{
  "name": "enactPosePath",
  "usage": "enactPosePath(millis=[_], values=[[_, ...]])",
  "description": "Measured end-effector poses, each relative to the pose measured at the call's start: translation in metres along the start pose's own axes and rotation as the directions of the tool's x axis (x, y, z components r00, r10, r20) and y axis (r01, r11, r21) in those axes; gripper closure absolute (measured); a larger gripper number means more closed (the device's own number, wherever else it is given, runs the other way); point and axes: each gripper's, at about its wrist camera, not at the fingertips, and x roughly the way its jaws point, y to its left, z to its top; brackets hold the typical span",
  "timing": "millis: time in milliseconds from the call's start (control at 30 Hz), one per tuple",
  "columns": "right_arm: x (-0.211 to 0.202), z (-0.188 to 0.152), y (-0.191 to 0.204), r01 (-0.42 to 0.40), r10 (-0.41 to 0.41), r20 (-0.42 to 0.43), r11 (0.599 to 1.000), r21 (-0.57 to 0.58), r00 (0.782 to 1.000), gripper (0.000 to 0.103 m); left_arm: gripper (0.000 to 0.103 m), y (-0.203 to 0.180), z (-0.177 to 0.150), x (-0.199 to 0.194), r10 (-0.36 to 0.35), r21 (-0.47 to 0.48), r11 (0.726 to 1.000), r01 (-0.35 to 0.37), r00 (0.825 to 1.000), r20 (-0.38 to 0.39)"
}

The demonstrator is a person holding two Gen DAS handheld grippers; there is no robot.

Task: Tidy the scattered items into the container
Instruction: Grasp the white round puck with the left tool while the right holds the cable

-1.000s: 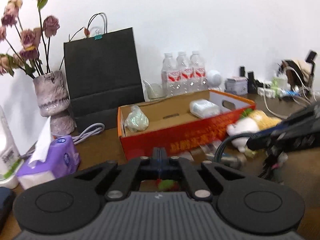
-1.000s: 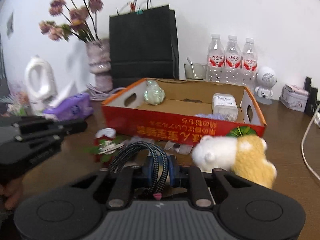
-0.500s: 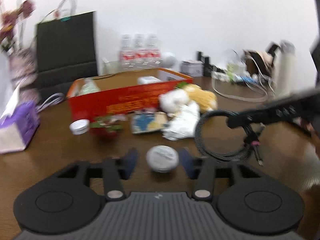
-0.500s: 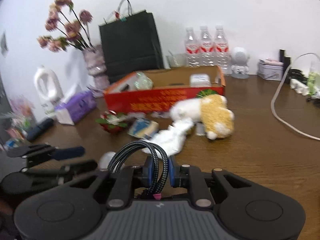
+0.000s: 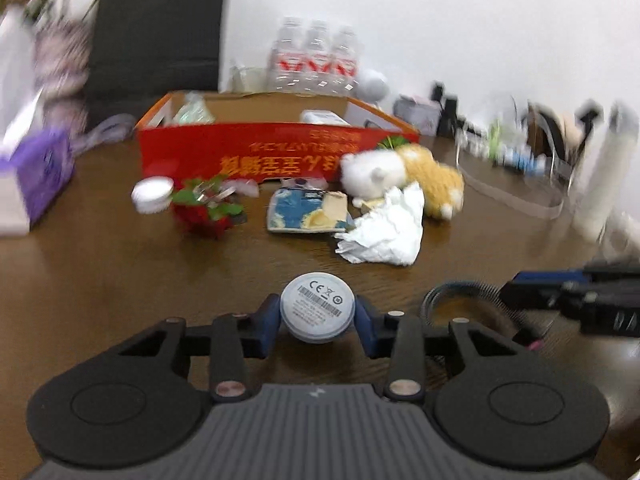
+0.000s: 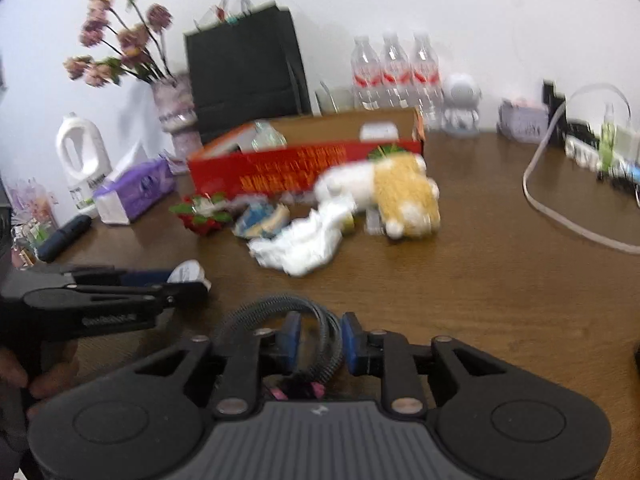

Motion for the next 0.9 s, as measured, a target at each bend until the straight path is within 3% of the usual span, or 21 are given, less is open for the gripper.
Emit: enactPosePath(millis=[67,100,200,300,467,567,600,700,800,900], values=[[-0.009,0.001,0.011,-0.014,0.018,0.059,0.998,-0.068,0.998,0.058,0.063,0.013,0.0,-0.011,-0.079,-0.103,0.991,0.08,0.997,0.019],[-0.012,0.0,0.019,-0.022,0.031,0.083,0.993,-0.113,0.996,0.044,0.063,0.019,0.0,-0.016,-0.123,-0.145,0.981,0.126,0.992,0.031],[-0.01,-0.006,0.047,-0.058,0.088,0.098,0.962,-0.268,0.991,0.046,0.063,0.033,0.002,-0.023,-0.244,-0.243,0.937,0.251,0.968,0.056],[0.003,-0.01,0.069,-0.058,0.1,0.087,0.919,-0.39,0.991,0.058,0.063,0.038,0.002,-0.019,-0.336,-0.311,0.891,0.332,0.941,0.044],[0.009,-0.014,0.092,-0.025,0.118,0.125,0.818,-0.574,0.985,0.061,0.063,0.03,-0.002,-0.018,-0.376,-0.27,0.893,0.36,0.927,-0.007],[0.011,-0.018,0.104,-0.024,0.133,0.112,0.74,-0.672,0.985,0.067,0.063,0.026,-0.003,-0.018,-0.378,-0.235,0.902,0.362,0.925,-0.025],[0.011,-0.018,0.106,-0.032,0.14,0.102,0.726,-0.687,0.985,0.08,0.063,0.026,-0.003,-0.018,-0.378,-0.232,0.903,0.362,0.926,-0.027],[0.018,-0.019,0.111,-0.048,0.148,0.078,0.698,-0.714,0.986,0.079,0.063,0.028,-0.005,-0.017,-0.37,-0.244,0.905,0.349,0.928,-0.041],[0.036,-0.013,0.108,-0.063,0.109,0.027,0.743,-0.666,0.994,0.079,0.063,0.031,-0.009,-0.023,-0.316,-0.224,0.928,0.298,0.948,-0.046],[0.05,-0.007,0.101,-0.049,0.05,-0.015,0.793,-0.607,0.999,0.088,0.063,0.03,-0.015,-0.027,-0.156,-0.156,0.977,0.143,0.985,-0.078]])
